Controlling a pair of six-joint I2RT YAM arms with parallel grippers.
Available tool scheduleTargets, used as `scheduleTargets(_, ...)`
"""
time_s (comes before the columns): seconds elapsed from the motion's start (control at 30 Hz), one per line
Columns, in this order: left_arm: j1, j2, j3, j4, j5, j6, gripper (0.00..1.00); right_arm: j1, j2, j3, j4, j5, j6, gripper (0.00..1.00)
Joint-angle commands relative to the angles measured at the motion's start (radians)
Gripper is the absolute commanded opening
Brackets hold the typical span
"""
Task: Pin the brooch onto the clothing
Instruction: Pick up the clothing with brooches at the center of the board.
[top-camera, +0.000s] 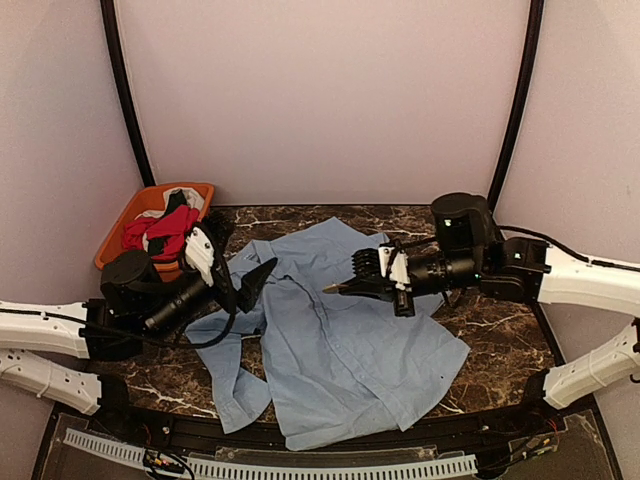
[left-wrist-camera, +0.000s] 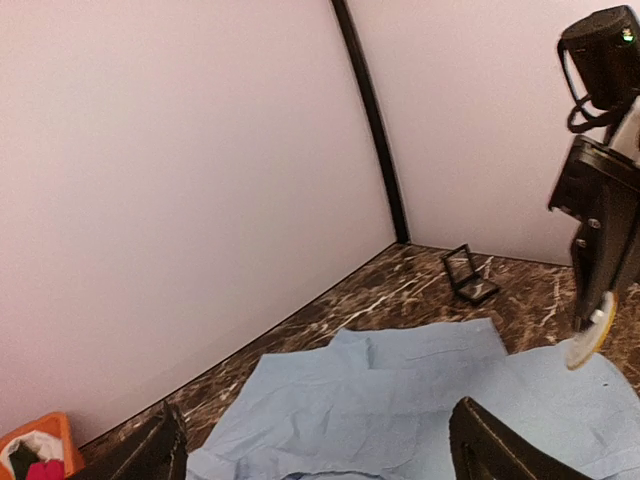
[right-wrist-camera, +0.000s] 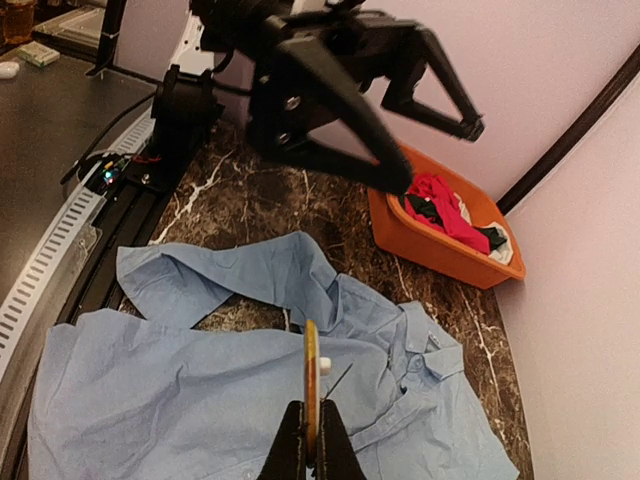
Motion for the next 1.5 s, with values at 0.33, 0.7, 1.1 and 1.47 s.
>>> scheduleTargets(0.33, 0.314, 0.179, 0.321, -0.863, 0.109, -0.425, 0.99, -0.376, 0.606, 0.634, -0.427, -0.882, 0.468, 0.0)
scheduleTargets(0.7, 0.549, 0.156, 0.038, -0.405, 0.573, -0.264, 0.95, -0.423, 0.846, 0.377, 1.382, -1.006, 2.269, 0.0)
scheduleTargets(1.1, 0.651, 0.471, 0.215, -0.448, 0.922, 0.085, 0.97, -0.424, 0.831, 0.346, 0.878, -0.91, 1.891, 0.0)
scheduleTargets(1.47, 0.714, 0.697, 0.433, -0.722, 1.197, 0.402, 0.91, -0.429, 0.735, 0.26, 0.752, -0.889, 1.774, 0.0)
